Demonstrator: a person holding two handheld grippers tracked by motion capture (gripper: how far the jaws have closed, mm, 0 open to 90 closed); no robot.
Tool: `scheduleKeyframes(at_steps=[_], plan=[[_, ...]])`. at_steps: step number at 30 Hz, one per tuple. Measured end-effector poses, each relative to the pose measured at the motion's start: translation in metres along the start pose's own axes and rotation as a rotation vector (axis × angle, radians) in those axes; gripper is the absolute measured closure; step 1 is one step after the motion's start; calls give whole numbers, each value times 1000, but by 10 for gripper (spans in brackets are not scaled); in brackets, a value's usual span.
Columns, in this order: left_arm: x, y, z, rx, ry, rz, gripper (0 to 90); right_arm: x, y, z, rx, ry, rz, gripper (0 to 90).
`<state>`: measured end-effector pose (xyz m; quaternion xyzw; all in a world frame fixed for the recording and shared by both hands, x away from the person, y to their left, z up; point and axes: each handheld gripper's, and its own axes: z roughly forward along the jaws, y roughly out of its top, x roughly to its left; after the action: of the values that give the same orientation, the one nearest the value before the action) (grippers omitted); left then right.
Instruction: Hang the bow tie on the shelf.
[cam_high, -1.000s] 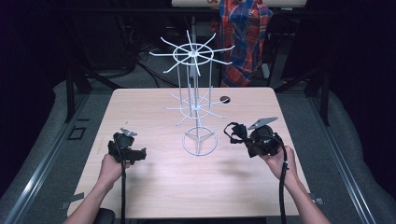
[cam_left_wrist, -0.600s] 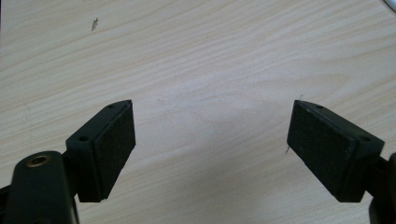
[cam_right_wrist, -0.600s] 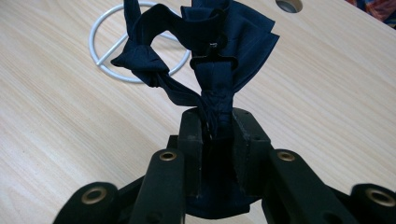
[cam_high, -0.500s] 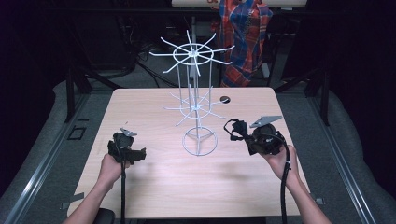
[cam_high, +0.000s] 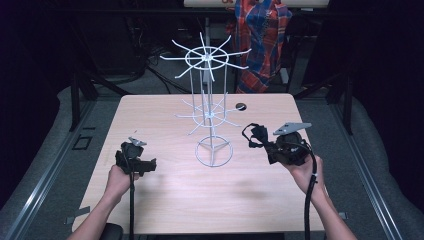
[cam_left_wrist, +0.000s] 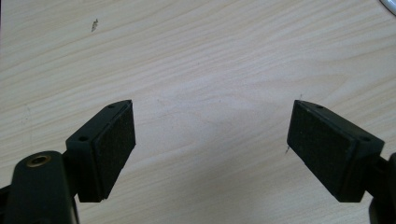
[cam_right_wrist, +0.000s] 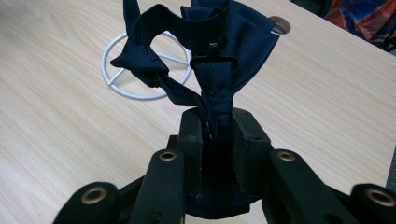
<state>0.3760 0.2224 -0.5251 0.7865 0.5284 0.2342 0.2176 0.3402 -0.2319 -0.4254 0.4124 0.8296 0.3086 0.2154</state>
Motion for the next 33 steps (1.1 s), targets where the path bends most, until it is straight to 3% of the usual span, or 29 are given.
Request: scheduleKeyframes(at_steps=[15,33], plan=[[-1,0,0,1,2,-3,155,-5,5,-19,-72,15,38,751],[-1,0,-1,-1,1,-5,155,5,17,-17,-75,36,8,751]])
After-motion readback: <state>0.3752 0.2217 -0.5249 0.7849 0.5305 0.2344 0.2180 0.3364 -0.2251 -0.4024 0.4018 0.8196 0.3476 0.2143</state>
